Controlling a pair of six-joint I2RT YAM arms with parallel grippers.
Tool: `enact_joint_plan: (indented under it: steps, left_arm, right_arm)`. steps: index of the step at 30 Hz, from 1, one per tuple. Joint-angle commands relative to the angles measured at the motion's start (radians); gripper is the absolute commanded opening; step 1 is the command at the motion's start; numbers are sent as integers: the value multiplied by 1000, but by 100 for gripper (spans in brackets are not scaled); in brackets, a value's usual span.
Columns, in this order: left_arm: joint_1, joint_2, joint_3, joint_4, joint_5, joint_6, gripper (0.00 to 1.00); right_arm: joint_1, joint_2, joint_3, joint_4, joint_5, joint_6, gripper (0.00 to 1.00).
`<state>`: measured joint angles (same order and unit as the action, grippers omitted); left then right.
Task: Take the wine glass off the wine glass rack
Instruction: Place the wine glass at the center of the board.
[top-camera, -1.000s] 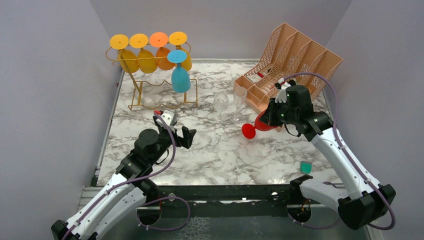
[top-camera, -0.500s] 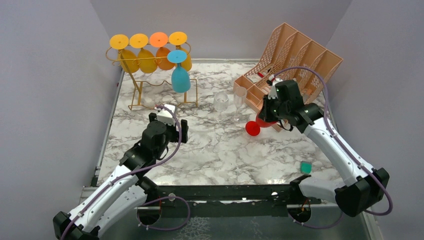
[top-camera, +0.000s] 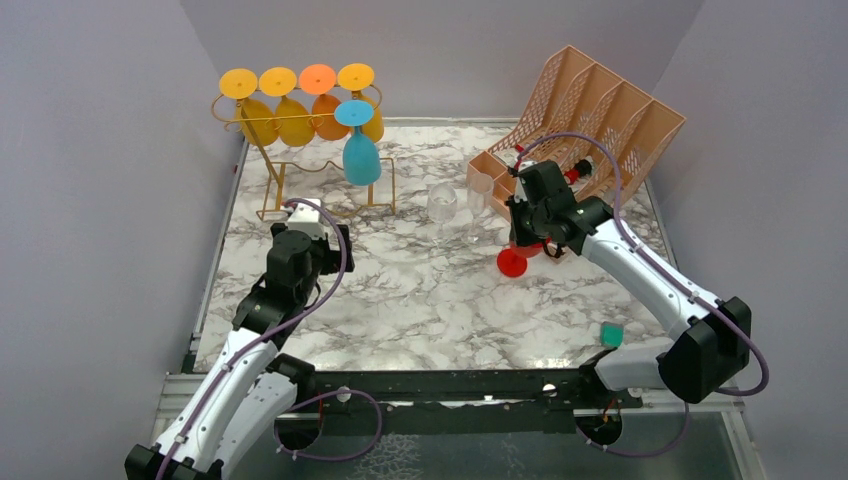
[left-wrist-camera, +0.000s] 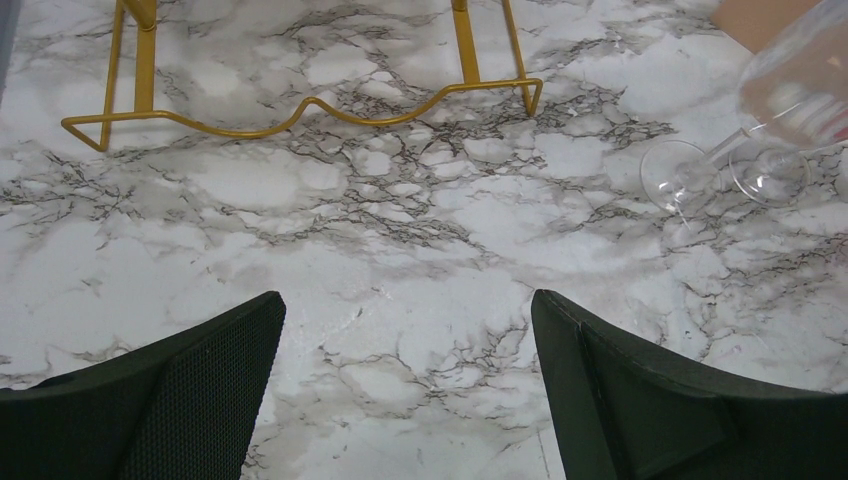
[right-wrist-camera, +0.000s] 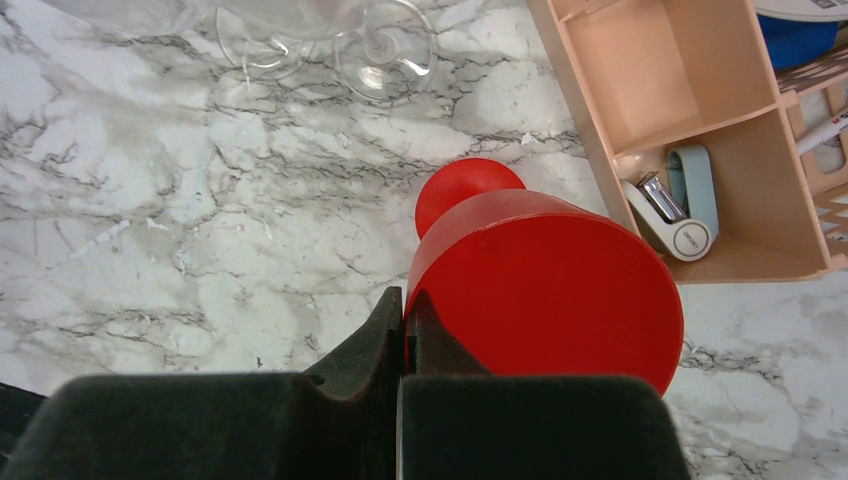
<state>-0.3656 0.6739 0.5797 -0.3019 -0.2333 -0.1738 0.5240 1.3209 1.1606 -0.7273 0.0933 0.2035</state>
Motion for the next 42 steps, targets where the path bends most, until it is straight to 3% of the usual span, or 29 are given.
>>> enact_joint_plan:
  steps: [1,23,30,42]
  left_arm:
    - [7,-49,-1,22,-4,16,99]
    - [6,-54,-10,34,23,25,99]
    - [5,-57,-11,35,25,25,99]
    - [6,-55,-12,34,28,24,99]
  right_arm:
    - [4,26,37,5,32,-20,1]
    - [14,132,88,49,8,-22,5]
    - [16,169,103,36,1,-30,11]
    - [16,182,134,66,-19,-32,10]
